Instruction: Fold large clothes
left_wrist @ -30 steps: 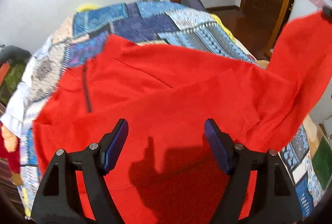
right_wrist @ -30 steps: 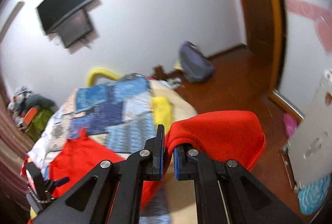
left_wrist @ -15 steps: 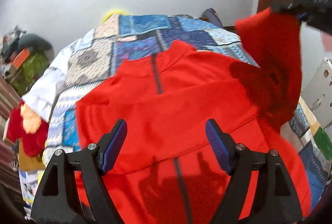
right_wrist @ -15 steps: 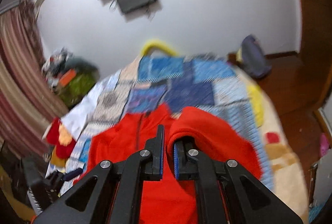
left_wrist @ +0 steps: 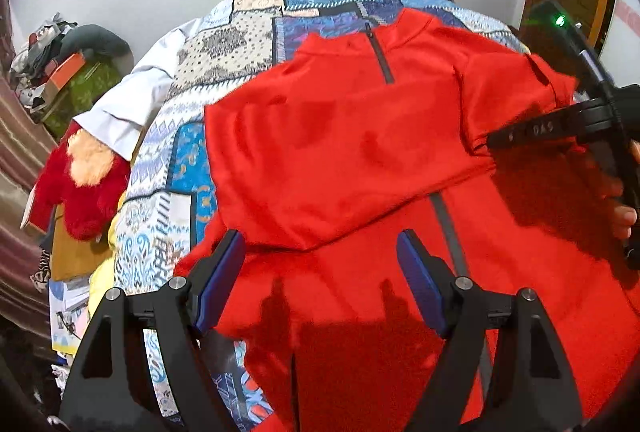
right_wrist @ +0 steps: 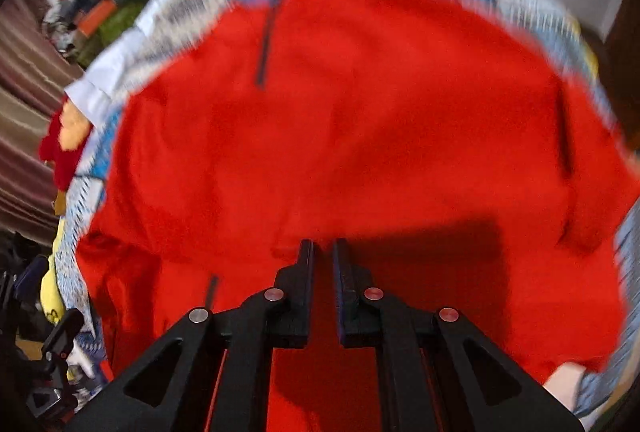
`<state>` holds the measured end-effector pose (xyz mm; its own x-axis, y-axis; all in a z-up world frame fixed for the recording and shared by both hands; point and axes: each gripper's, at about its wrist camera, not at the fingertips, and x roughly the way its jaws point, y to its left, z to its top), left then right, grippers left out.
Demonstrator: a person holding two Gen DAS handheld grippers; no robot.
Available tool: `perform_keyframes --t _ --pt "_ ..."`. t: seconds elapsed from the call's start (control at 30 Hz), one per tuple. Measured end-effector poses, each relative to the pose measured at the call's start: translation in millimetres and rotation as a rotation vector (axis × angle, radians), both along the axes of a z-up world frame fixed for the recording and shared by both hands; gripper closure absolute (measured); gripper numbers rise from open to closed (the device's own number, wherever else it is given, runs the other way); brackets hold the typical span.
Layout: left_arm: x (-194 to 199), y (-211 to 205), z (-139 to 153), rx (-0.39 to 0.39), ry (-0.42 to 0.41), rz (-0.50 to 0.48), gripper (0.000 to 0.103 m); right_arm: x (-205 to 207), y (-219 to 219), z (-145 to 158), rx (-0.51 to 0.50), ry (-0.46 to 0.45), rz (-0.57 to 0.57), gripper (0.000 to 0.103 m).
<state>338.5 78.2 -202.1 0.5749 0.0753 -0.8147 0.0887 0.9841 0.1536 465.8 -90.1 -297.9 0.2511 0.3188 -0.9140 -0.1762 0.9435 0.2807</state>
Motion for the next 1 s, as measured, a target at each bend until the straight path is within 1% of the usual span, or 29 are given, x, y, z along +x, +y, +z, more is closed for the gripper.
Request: perform_keyframes --t 0.03,0.1,0.17,0.2,0.3,0.33,0.37,0.4,0.43,0.5,0.53,0.63,0.73,0.87,1.0 --pt "0 0 -1 0.001 0.003 0.000 0.025 -4 -3 4 0.010 -0.014 0.007 0.097" --pt "0 -2 -3 -0.005 0.011 -0.005 0.025 -8 -8 13 0.027 -0.011 0.027 0.097" --pt "3 -7 -1 -0.008 0.014 -0.014 0.025 -15 -14 32 0.050 -0.046 0.045 0.097" --pt "7 -12 1 -0.009 0.014 -0.022 0.025 -20 -18 45 0.048 -0.081 0.053 0.097" --pt "18 -31 9 -0.011 0.001 -0.052 0.025 -32 -40 81 0.003 -0.203 0.057 0.097" --pt "22 -39 11 -0.012 -0.004 -0.064 0.025 -37 -54 94 -0.022 -0.249 0.047 0.097" --pt "25 -46 14 -0.013 -0.008 -0.076 0.025 -39 -64 104 -0.040 -0.276 0.034 0.097" --pt "31 -57 18 -0.017 -0.014 -0.096 0.025 -39 -73 108 -0.052 -0.289 0.022 0.097" --pt "35 -64 20 -0.021 -0.016 -0.108 0.025 -41 -92 115 -0.072 -0.304 -0.001 0.097" --pt "47 -88 23 -0.036 -0.018 -0.147 0.025 -41 -115 120 -0.095 -0.311 -0.030 0.097" --pt "52 -97 24 -0.041 -0.017 -0.160 0.025 -41 -133 121 -0.116 -0.314 -0.049 0.097" --pt "71 -130 21 -0.051 -0.007 -0.207 0.025 -40 -166 119 -0.168 -0.318 -0.089 0.097" --pt "89 -165 12 -0.054 0.018 -0.254 0.025 -38 -196 106 -0.220 -0.305 -0.117 0.097" --pt "111 -206 -8 -0.055 0.067 -0.310 0.025 -39 -225 82 -0.190 -0.259 -0.139 0.097" --pt "131 -243 -32 -0.022 0.109 -0.359 0.025 -40 -236 61 -0.172 -0.225 -0.150 0.097"
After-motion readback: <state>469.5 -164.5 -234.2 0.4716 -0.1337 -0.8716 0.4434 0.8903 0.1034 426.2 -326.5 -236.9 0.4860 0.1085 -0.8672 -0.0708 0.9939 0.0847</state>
